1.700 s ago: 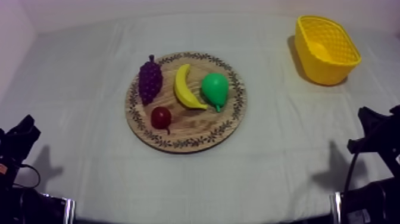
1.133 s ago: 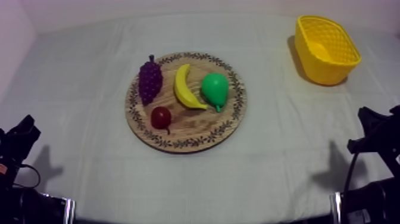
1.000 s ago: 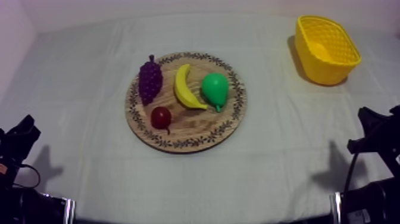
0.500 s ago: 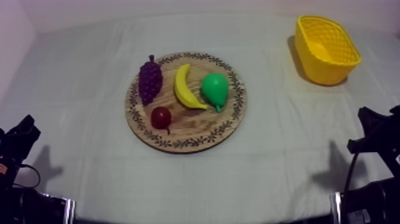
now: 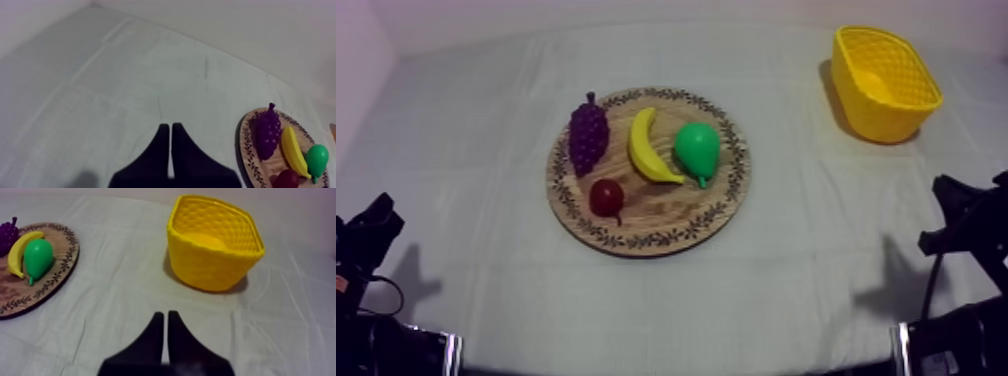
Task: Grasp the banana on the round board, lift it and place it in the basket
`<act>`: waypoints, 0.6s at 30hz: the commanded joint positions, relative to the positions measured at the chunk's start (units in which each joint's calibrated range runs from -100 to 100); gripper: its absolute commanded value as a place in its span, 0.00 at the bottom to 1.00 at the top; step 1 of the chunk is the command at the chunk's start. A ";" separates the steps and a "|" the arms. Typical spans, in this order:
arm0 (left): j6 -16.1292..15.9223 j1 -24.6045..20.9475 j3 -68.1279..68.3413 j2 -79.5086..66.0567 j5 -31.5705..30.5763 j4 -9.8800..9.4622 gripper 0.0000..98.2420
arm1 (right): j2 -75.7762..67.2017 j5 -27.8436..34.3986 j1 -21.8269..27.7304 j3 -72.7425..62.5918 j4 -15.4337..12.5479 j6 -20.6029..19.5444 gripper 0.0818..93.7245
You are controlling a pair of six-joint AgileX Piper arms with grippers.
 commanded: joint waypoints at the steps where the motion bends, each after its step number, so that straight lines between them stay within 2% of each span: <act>1: -0.02 -0.01 -0.01 -0.05 -0.01 -0.03 0.00 | 4.39 -0.64 -1.04 -3.34 0.03 -0.40 0.01; 8: -0.02 -0.01 -0.01 -0.05 -0.01 -0.03 0.00 | 18.71 -1.67 -5.90 -17.59 4.02 -5.74 0.01; 15: -0.02 -0.01 -0.01 -0.05 -0.01 -0.03 0.00 | 32.55 -0.75 -12.86 -32.85 11.98 -14.56 0.01; 18: -0.02 -0.01 -0.01 -0.05 -0.01 -0.03 0.00 | 37.70 0.87 -15.35 -39.23 14.32 -17.30 0.01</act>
